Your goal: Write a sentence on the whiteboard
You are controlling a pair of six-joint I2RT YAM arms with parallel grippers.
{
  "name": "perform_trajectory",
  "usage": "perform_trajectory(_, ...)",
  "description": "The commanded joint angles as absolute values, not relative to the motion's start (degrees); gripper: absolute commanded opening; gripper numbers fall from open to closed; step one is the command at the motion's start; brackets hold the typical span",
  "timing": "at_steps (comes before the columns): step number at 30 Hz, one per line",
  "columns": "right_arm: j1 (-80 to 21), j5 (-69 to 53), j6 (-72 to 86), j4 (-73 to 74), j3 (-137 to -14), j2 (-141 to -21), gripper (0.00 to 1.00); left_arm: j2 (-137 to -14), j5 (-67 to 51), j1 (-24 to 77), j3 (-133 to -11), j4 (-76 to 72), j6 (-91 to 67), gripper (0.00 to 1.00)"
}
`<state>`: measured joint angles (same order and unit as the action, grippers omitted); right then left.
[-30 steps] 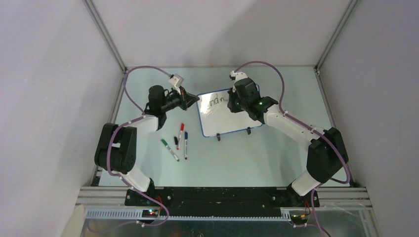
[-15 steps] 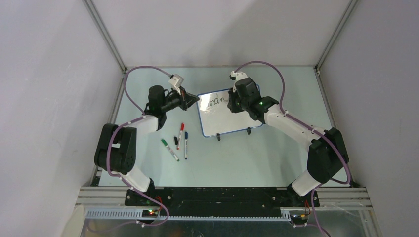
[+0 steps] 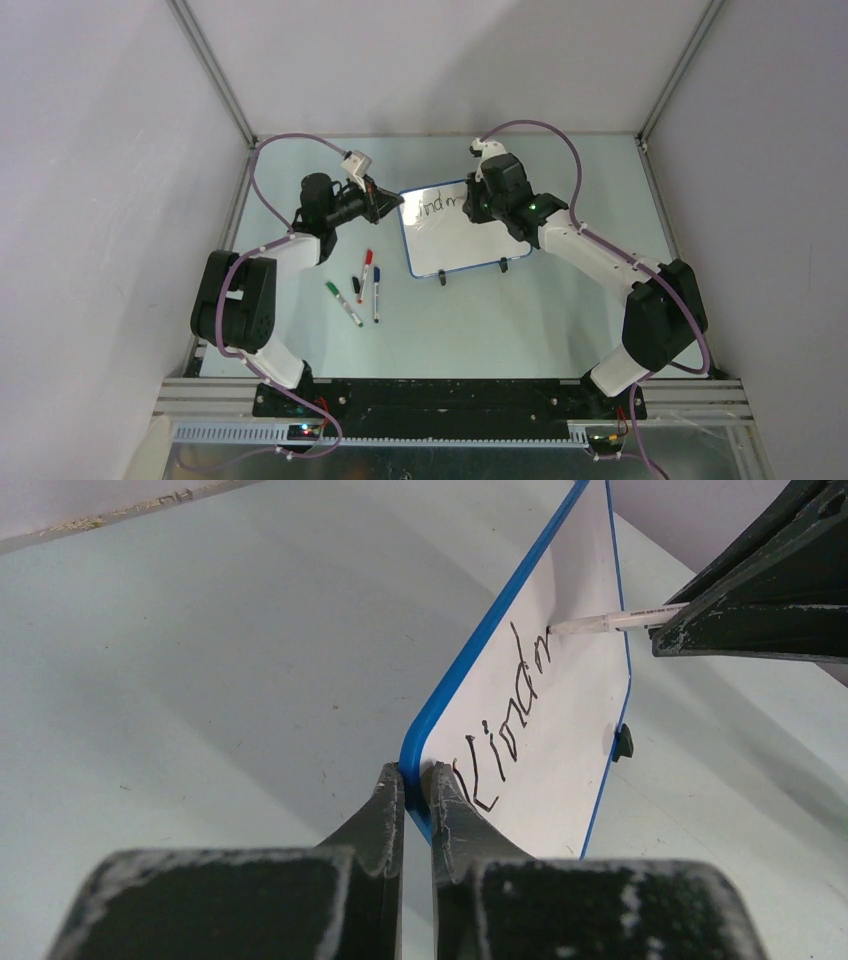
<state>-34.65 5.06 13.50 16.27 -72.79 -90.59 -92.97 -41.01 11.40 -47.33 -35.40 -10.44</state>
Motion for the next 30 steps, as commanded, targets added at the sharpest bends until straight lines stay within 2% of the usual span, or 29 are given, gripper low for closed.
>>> perform_trajectory(1, -33.50, 6.23, 13.32, 14.02, -74.47, -89.24, 0.00, -92.62, -39.10, 12.08, -46.03, -32.08, -6.33, 0.00)
perform_trajectory(30, -31.07, 7.59, 14.90, 15.84, -74.51, -89.04, 0.00, -92.54, -39.05, 12.07, -45.97, -31.99, -6.24, 0.00)
